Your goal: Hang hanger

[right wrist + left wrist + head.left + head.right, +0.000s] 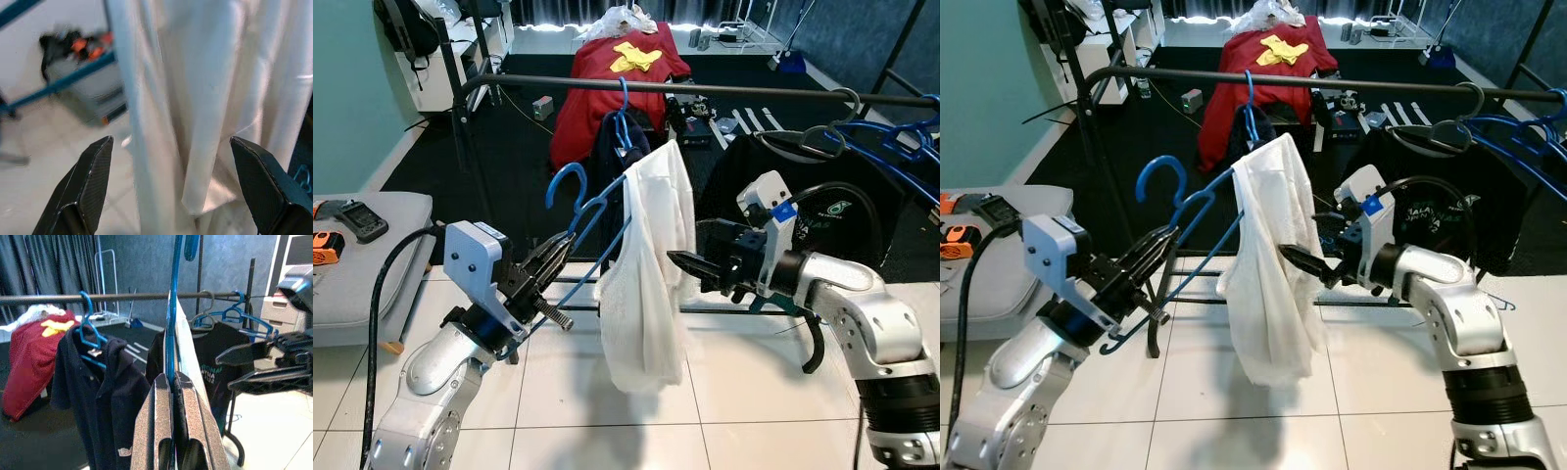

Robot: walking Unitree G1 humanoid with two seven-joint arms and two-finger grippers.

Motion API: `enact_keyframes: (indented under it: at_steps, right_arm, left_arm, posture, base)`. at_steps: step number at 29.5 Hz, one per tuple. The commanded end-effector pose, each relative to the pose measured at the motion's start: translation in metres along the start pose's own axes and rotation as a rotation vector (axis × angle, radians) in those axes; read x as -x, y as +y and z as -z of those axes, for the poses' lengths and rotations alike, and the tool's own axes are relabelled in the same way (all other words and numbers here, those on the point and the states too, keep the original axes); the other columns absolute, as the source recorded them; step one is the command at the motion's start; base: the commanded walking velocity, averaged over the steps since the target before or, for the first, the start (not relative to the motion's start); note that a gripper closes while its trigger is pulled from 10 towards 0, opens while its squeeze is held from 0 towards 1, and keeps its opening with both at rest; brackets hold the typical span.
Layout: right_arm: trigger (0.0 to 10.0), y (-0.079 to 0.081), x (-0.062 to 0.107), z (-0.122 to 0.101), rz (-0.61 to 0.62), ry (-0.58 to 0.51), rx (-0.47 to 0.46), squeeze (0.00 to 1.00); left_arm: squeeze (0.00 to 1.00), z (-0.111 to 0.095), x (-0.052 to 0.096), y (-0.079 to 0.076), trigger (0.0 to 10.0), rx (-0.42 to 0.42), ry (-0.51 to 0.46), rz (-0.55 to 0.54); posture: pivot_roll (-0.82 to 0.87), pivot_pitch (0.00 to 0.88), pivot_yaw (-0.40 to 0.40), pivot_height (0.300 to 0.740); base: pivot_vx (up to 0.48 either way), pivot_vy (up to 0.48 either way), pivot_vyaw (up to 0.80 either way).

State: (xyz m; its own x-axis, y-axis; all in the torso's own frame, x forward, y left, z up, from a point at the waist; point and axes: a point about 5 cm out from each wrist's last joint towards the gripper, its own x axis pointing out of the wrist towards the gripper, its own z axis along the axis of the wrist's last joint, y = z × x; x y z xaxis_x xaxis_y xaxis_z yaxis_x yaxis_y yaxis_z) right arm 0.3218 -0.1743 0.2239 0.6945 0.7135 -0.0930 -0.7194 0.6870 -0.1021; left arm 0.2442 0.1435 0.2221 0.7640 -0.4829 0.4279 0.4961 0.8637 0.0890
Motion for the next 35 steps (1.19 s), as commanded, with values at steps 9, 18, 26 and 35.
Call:
enact_keyframes:
  at_steps: [9,18,26,35]
  right_arm:
    - [10.0,-0.004,-0.014,-0.005,0.111,-0.095,-0.038,0.0]
    - [10.0,-0.005,-0.017,0.0,0.145,-0.082,-0.055,0.0]
    - [0.0,-0.002,-0.019,-0.001,0.121,-0.122,-0.085,0.0]
    - [0.0,-0.004,-0.018,-0.007,0.134,-0.167,-0.094,0.0]
  left_arm:
    - [0.0,-0.023,-0.01,-0.026,10.0,0.111,-0.119,0.124]
    - [0.0,-0.037,-0.016,-0.037,10.0,0.147,-0.172,0.175]
    - [0.0,-0.042,-0.018,-0.04,10.0,0.151,-0.187,0.194]
    - [0.0,-0.041,-0.017,-0.039,10.0,0.15,-0.178,0.194]
  posture:
    - [-0.11,0.102,-0.032,0.74]
    - [-0.11,0.103,-0.029,0.74]
    - [-0.1,0.104,-0.028,0.74]
    - [-0.11,0.103,-0.027,0.74]
  base:
    - [0.0,0.0,0.0]
    - [0.0,0.0,0.0]
    - [0.0,0.0,0.0]
    - [0.0,0.0,0.0]
